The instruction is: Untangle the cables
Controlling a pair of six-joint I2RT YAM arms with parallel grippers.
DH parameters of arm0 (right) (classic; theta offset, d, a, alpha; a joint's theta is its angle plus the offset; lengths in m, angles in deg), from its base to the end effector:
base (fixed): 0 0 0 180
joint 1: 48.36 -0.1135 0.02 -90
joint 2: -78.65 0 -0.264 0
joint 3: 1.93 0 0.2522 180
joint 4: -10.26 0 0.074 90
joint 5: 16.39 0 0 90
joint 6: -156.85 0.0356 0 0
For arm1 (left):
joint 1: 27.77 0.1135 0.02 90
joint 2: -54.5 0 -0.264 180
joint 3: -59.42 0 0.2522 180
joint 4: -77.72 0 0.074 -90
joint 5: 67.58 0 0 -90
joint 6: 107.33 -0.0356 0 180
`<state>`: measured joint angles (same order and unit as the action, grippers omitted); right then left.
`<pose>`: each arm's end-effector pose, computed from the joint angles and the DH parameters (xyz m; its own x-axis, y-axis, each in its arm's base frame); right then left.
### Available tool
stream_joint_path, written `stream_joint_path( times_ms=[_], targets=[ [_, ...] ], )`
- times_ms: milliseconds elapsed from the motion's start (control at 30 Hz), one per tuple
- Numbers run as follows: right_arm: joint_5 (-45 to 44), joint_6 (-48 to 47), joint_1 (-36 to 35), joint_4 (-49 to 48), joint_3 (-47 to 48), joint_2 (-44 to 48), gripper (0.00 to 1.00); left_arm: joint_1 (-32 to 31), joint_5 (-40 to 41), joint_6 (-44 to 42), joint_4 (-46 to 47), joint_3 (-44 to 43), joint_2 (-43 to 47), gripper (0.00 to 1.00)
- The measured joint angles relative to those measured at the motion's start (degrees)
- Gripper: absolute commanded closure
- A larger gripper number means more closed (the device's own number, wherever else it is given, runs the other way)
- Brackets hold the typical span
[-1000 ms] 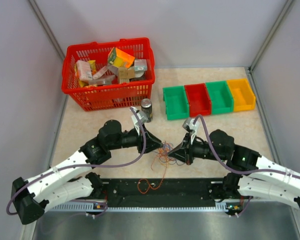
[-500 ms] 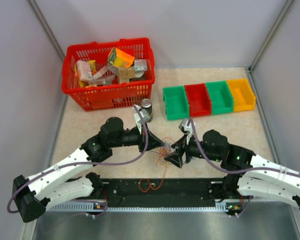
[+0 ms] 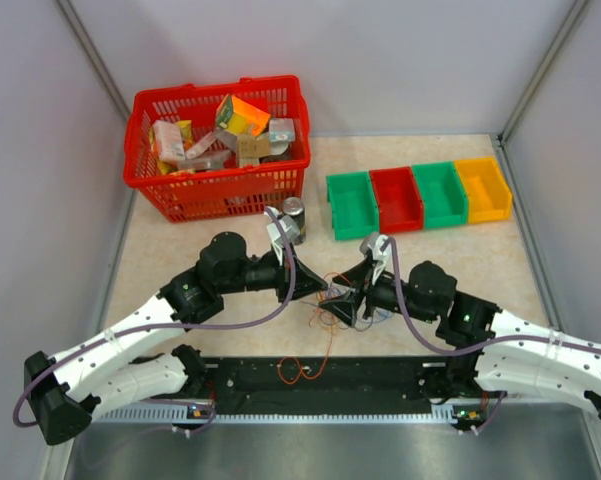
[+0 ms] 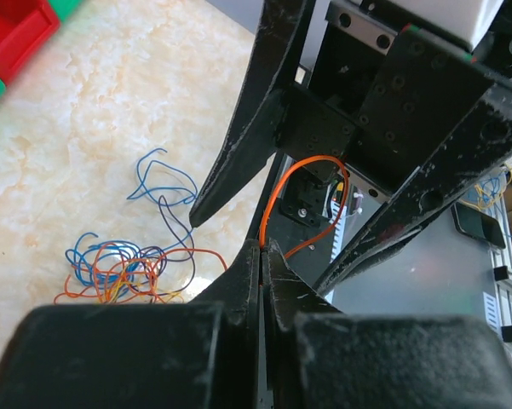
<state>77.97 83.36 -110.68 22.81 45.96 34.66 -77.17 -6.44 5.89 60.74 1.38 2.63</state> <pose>0.0858 0.1695 0.2975 -0.3278 -0.0150 -0.9446 -0.8602 0.4181 0.2919 0.1243 -0.1714 0.3285 -0.4960 0.0481 -0.8670 0.8465 0.2491 -0.4705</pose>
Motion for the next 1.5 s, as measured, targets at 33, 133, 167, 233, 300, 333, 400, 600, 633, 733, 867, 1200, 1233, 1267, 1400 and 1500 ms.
stream_joint_path(
  times_ms=[33, 133, 167, 233, 300, 333, 400, 600, 633, 733, 867, 1200, 1233, 1267, 1400, 1500],
  targets=[
    [-0.07, 0.0, 0.0, -0.7, -0.02, 0.0, 0.39, 0.0, 0.0, 0.04, 0.0, 0.0, 0.0, 1.0],
    [-0.04, 0.13, 0.0, -3.08, -0.02, -0.2, 0.46, 0.0, -0.02, 0.26, 0.0, 0.0, 0.0, 1.0],
    [0.02, 0.13, 0.0, -3.58, -0.02, -0.39, 0.49, 0.0, -0.02, 0.26, 0.0, -0.02, 0.0, 1.0],
    [0.39, 0.22, 0.0, -4.55, -0.02, -1.25, 0.55, 0.0, -0.02, 0.28, -0.07, -0.17, 0.0, 1.0],
    [1.16, 0.31, 0.0, -5.16, -0.07, -2.21, 0.6, 0.0, 0.04, 0.26, -0.24, -0.5, 0.0, 1.0],
    [1.53, 0.33, 0.0, -5.31, -0.11, -2.49, 0.63, 0.0, 0.04, 0.26, -0.28, -0.59, 0.0, 1.0],
    [2.32, 0.68, 0.0, -6.19, -0.37, -3.26, 0.74, 0.0, 0.24, 0.26, -0.28, -0.83, 0.04, 1.0],
    [2.4, 2.01, -0.02, -6.95, -0.39, -5.27, 1.0, 0.0, 3.37, -0.39, -1.49, -0.98, 1.66, 0.35],
    [1.38, 2.25, -0.02, -6.56, -0.42, -5.25, 1.0, 0.0, 5.01, -0.72, -2.03, -1.01, 2.34, 0.22],
    [-2.6, 2.86, 0.0, -4.61, -0.2, -4.92, 1.0, 0.0, 12.46, -1.64, -4.81, -1.09, 6.34, 0.11],
    [-7.8, 3.04, 1.38, 2.14, 5.27, -4.55, 1.0, 0.0, 23.89, -2.47, -4.79, 1.07, 16.22, 0.1],
    [-15.1, 1.18, 17.88, 15.41, 40.72, -9.35, 1.0, 0.0, 37.66, -3.48, -4.55, 9.51, 26.23, 0.09],
    [-15.76, 0.59, 19.65, 16.33, 45.0, -10.6, 1.0, 0.0, 37.79, -3.58, -4.63, 9.79, 25.83, 0.09],
    [-16.33, 0.04, 20.65, 16.81, 48.0, -11.54, 1.0, 0.0, 37.92, -3.67, -4.72, 10.01, 25.49, 0.09],
    [-17.88, -2.93, 23.28, 18.12, 57.46, -15.69, 1.0, 0.0, 37.51, -3.67, -3.91, 11.02, 24.5, 0.09],
    [-19.82, -5.64, 25.18, 17.81, 61.05, -18.86, 1.0, 0.0, 36.04, -3.15, -3.19, 12.09, 23.67, 0.09]
  ],
)
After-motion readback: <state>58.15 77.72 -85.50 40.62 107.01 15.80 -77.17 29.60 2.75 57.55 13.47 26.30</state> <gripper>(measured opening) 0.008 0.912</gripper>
